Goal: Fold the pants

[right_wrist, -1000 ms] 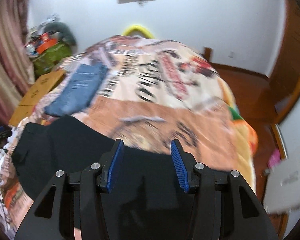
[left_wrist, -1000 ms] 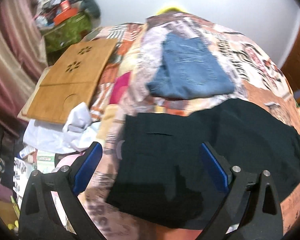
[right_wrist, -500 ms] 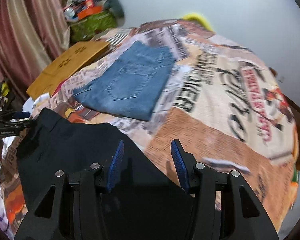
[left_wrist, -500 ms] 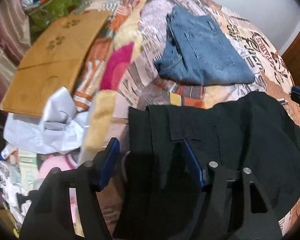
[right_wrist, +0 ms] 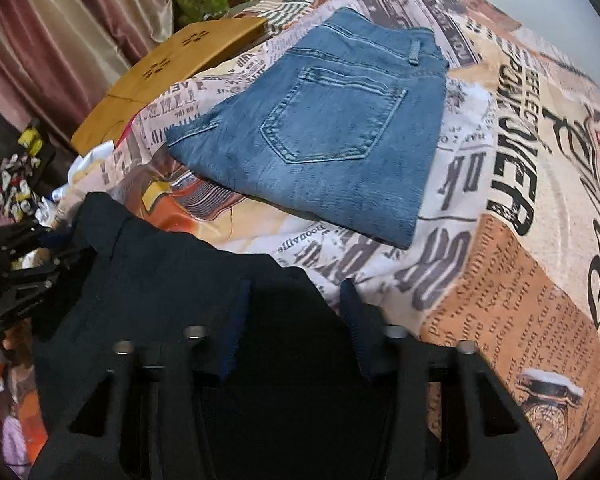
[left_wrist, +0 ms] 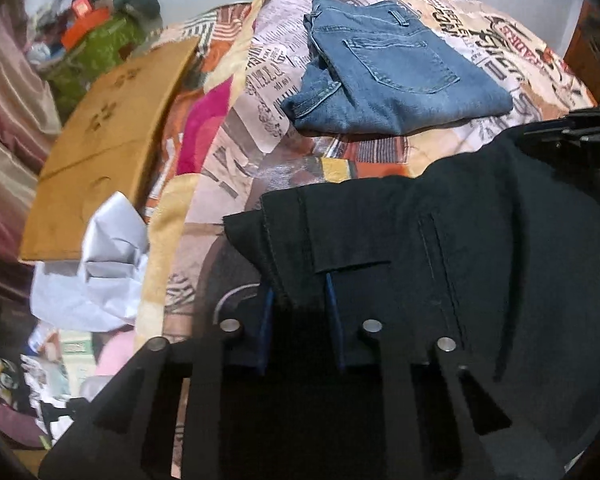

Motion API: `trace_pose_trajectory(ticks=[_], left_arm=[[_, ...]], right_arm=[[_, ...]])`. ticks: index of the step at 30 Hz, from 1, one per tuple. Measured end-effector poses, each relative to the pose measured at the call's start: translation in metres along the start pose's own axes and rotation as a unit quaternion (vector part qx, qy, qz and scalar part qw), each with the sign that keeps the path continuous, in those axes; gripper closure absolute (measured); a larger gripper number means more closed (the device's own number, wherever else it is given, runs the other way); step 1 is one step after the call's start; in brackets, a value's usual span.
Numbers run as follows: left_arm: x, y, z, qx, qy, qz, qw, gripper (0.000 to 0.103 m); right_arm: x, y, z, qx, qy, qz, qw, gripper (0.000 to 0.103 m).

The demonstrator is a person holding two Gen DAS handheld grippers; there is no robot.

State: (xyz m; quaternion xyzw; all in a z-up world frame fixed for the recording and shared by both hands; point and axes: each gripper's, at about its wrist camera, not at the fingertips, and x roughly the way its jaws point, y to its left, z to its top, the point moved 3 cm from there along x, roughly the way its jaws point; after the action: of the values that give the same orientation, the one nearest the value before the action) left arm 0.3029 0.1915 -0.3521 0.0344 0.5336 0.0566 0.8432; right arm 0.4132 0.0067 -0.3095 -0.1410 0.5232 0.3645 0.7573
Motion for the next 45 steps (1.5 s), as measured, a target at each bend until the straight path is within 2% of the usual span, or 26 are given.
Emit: trace_pose_trajectory(ticks=[2, 6, 10, 12, 15, 18, 21, 24, 26, 30, 34, 36, 39, 42, 45], left_arm=[[0.0, 0.0, -0.001, 0.008, -0.001, 0.011, 0.9999, 0.08], [0.001, 0.004, 0.001, 0.017, 0.001, 0.023, 0.9996, 0.08], [0.003, 0.007, 0.005, 0.014, -0.001, 0.035, 0.9993, 0.079], [0.005, 0.007, 0.006, 0.015, 0.002, 0.038, 0.9992, 0.079], [-0.001, 0.01, 0.009, 0.01, 0.007, 0.029, 0.9995, 0.076], [-0.022, 0.022, 0.01, -0.009, -0.004, 0.032, 0.9994, 0.076], [-0.049, 0.033, 0.008, -0.037, -0.021, 0.003, 0.9991, 0.076], [-0.081, 0.045, 0.001, -0.06, -0.039, -0.012, 0.9974, 0.076], [-0.094, 0.046, -0.004, -0.066, -0.042, -0.02, 0.9967, 0.075], [-0.105, 0.039, -0.024, -0.076, -0.028, -0.038, 0.996, 0.061], [-0.097, 0.031, -0.047, -0.094, -0.001, -0.06, 0.9938, 0.058], [-0.086, 0.025, -0.059, -0.111, 0.026, -0.082, 0.9901, 0.058], [-0.074, 0.018, -0.075, -0.13, 0.051, -0.094, 0.9857, 0.058], [-0.069, 0.012, -0.083, -0.171, 0.054, -0.138, 0.9741, 0.047], [-0.065, 0.009, -0.086, -0.199, 0.056, -0.153, 0.9663, 0.041]], right_arm=[[-0.001, 0.005, -0.003, -0.019, -0.005, -0.007, 1.0, 0.09], [-0.006, 0.014, -0.006, -0.049, -0.034, -0.047, 0.997, 0.095], [-0.012, 0.011, -0.002, -0.054, -0.06, -0.084, 0.993, 0.097], [-0.009, 0.008, 0.001, -0.055, -0.061, -0.107, 0.991, 0.098], [-0.01, 0.007, 0.005, -0.042, -0.044, -0.103, 0.993, 0.097], [-0.032, 0.001, 0.003, -0.019, -0.05, -0.097, 0.994, 0.085], [-0.063, -0.003, -0.005, -0.002, -0.074, -0.1, 0.992, 0.072], [-0.095, -0.007, -0.018, 0.013, -0.097, -0.106, 0.99, 0.064], [-0.113, -0.009, -0.029, 0.021, -0.105, -0.108, 0.988, 0.064], [-0.138, -0.01, -0.056, 0.03, -0.114, -0.118, 0.986, 0.064], [-0.15, -0.009, -0.085, 0.024, -0.113, -0.135, 0.984, 0.063], [-0.152, -0.008, -0.101, 0.023, -0.11, -0.139, 0.984, 0.062], [-0.152, -0.008, -0.126, 0.031, -0.1, -0.144, 0.984, 0.061], [-0.148, -0.01, -0.148, 0.038, -0.088, -0.151, 0.984, 0.061], [-0.144, -0.016, -0.168, 0.059, -0.074, -0.147, 0.985, 0.061]])
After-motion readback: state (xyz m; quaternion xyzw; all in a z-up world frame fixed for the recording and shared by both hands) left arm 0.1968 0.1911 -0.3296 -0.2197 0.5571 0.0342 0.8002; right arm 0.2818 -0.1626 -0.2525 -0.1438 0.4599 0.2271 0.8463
